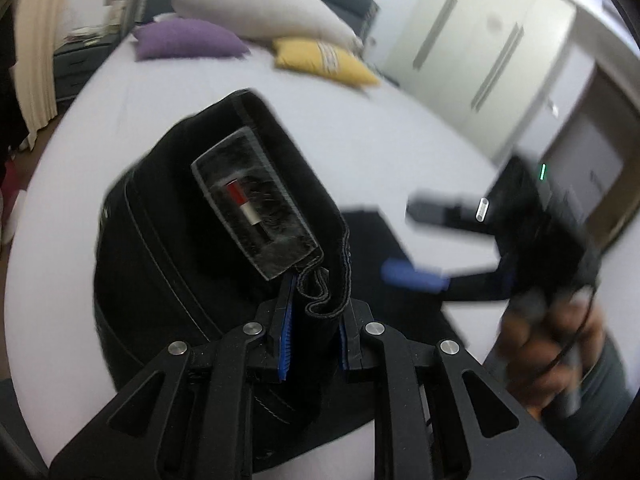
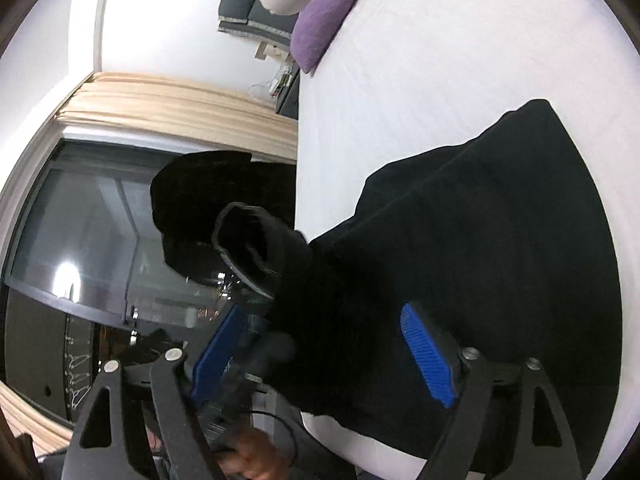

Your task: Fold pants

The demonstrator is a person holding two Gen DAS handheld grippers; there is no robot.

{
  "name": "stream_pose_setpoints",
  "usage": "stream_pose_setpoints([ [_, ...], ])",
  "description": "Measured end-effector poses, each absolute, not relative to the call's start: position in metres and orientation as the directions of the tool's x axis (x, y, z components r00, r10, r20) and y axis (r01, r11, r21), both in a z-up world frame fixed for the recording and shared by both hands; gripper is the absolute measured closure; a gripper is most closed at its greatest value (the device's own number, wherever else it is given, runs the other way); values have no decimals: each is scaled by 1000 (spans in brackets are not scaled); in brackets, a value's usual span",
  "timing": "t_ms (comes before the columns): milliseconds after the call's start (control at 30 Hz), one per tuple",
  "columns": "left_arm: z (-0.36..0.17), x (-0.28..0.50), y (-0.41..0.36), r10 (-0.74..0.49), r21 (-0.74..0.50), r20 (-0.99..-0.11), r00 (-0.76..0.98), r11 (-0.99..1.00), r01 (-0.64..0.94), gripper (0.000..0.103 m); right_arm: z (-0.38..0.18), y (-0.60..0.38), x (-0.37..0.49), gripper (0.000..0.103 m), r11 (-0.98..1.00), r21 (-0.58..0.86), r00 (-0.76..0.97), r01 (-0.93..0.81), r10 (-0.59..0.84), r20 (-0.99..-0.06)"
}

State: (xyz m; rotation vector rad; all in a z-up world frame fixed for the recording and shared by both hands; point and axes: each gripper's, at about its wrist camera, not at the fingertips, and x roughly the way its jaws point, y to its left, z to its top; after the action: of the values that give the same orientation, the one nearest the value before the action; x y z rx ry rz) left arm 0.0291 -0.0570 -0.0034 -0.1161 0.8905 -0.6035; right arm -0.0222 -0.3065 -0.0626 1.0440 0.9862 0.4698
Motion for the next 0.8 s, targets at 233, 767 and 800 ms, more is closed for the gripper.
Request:
stream_pose_setpoints([
  [233,-7,9,-81,-494,-212,-713,497,828,519,87,-67,-292,-12,17,474,873,425,112,771,-473],
  [767,-18,-26,-152,-491,-63,-742,457,729,681,87,-51,-291,-6,79,703,709,389,65,636,-666],
  [800,-17,-18,-160,-497,-63,-742,450,720,691,87,-52,-298,-9,81,701,709,398,72,632,-665],
])
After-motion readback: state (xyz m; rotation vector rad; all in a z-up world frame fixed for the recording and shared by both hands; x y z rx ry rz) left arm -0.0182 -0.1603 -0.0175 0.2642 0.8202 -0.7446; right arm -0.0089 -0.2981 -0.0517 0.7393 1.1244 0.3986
